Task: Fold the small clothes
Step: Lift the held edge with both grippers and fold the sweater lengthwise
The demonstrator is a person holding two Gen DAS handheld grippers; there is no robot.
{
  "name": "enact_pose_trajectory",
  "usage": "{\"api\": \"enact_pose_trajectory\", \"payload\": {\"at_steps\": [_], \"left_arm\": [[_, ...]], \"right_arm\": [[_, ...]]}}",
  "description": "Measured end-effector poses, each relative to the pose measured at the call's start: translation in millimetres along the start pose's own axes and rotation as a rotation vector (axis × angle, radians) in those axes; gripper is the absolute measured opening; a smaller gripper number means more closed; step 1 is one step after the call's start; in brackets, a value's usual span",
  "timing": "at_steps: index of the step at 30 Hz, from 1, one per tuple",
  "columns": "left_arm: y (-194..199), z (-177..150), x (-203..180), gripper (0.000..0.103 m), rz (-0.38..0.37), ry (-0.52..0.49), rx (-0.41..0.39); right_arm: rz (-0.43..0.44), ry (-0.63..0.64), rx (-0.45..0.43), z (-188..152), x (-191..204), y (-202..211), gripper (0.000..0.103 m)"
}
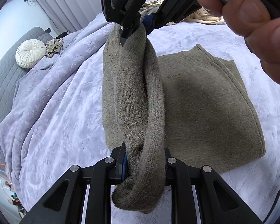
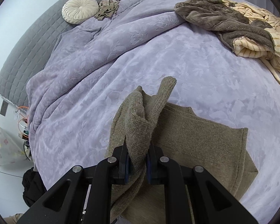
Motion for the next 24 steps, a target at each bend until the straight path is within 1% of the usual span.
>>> {"api": "enact_pose_trajectory", "payload": {"at_steps": [14, 24], "left_arm": [[14.9, 8.9, -29.4, 0.023, 0.010, -0.050, -0.010], [24.8, 13.2, -61.3, 0.023, 0.027, -0.106, -0.030]], "right_arm": [[0.014, -0.008, -0.046, -13.6, -22.9, 31.7, 0.015], [0.029, -0.012, -0.076, -25.9, -49.0, 53.4, 0.015]]}}
Point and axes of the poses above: each gripper's, at about its wrist camera, not at the fingertips, and y roughly against the way its jaws point, x to its left, z to its top, the point moved 10 cm from there along -y, roughly the way its jaws point, and after that the axes turned 11 degrees about z, right-handed, at the moved point
